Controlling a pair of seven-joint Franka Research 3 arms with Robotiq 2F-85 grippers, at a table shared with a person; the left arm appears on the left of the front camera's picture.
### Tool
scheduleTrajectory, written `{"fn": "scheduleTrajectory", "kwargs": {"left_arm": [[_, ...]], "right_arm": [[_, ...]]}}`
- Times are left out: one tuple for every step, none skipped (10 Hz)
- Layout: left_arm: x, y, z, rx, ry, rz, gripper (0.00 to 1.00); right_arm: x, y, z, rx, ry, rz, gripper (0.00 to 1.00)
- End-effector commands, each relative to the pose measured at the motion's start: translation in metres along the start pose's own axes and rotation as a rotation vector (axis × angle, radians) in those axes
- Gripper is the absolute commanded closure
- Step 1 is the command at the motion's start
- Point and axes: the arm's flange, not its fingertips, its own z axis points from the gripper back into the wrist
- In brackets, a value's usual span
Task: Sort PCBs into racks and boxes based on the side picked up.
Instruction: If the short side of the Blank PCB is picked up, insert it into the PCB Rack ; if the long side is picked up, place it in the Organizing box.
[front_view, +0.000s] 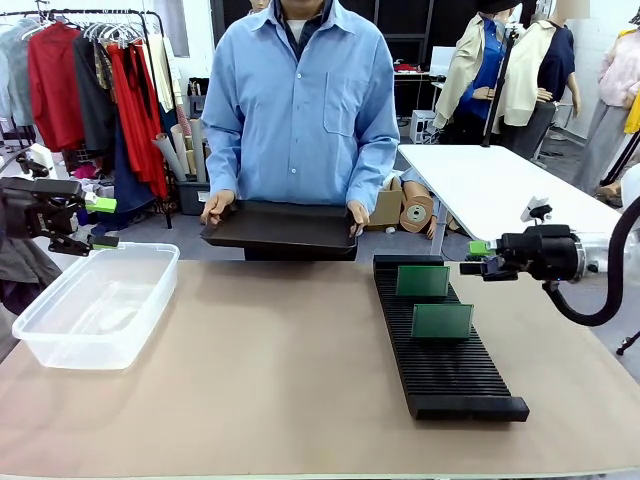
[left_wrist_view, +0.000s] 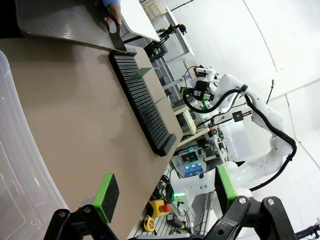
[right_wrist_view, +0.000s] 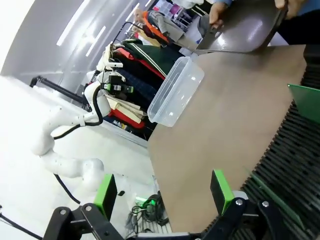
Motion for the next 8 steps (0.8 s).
{"fn": "scheduleTrajectory", "kwargs": {"left_arm": [[0.000,-0.001,0.001,0.000,-0.002,0.000,0.00],[0.000,-0.001,0.001,0.000,-0.002,0.000,0.00],[0.000,-0.001,0.001,0.000,-0.002,0.000,0.00],[0.000,-0.001,0.001,0.000,-0.002,0.000,0.00],[0.000,-0.001,0.001,0.000,-0.002,0.000,0.00],[0.000,-0.001,0.001,0.000,-0.002,0.000,0.00],[0.000,-0.001,0.001,0.000,-0.002,0.000,0.00],[0.000,-0.001,0.001,0.000,-0.002,0.000,0.00]], "right_arm": [[0.002,0.027,-0.007,-0.044,0.013,-0.114,0.00],[0.002,0.035,-0.008,-0.024,0.041,-0.212,0.00],[0.005,0.043,-0.008,-0.011,0.041,-0.255,0.00],[0.008,0.054,-0.009,-0.010,0.057,-0.268,0.00],[0.010,0.061,-0.010,0.004,0.072,-0.291,0.00],[0.013,0.064,-0.010,0.001,0.090,-0.297,0.00],[0.016,0.064,-0.009,0.001,0.098,-0.313,0.00],[0.017,0.065,-0.009,0.018,0.103,-0.330,0.00]]}}
